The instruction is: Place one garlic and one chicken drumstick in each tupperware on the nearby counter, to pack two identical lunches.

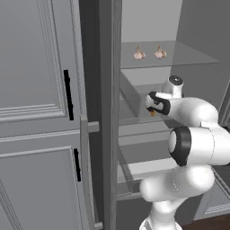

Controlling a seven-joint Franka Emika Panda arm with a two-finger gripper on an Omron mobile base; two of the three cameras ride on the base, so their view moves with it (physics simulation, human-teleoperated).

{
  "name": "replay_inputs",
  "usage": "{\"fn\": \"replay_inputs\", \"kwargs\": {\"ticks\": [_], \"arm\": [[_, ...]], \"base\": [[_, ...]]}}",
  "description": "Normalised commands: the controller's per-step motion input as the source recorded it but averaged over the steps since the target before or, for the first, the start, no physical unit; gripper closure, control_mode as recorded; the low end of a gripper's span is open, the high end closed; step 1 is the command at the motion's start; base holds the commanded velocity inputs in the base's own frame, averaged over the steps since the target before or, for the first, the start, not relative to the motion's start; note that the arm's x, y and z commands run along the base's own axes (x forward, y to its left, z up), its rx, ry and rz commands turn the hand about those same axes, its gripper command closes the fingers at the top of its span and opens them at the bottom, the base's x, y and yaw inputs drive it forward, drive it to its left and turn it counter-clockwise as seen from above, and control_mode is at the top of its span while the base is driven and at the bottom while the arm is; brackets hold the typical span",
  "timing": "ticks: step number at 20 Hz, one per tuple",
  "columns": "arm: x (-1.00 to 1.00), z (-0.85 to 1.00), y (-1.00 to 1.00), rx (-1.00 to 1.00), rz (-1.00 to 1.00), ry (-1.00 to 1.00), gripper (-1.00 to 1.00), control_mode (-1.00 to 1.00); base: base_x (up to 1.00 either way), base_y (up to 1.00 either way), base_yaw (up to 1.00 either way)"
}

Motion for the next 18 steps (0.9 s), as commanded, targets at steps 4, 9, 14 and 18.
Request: {"fn": "replay_inputs", "kwargs": {"ticks": [4, 9, 14, 18], "arm": [[0.58, -0.14, -0.01, 0.0, -0.05, 0.0, -1.0, -1.0], [0.46, -0.27, 0.0, 0.0, -0.02, 0.0, -1.0, -1.0], [0.36, -0.35, 0.0, 0.0, -0.04, 0.01, -1.0, -1.0], [0.11, -0.4, -0.04, 0.0, -0.06, 0.01, -1.0, -1.0]], "base": [[0.0, 0.0, 0.0], [0.0, 0.0, 0.0], [0.0, 0.0, 0.0], [0.0, 0.0, 0.0]]}}
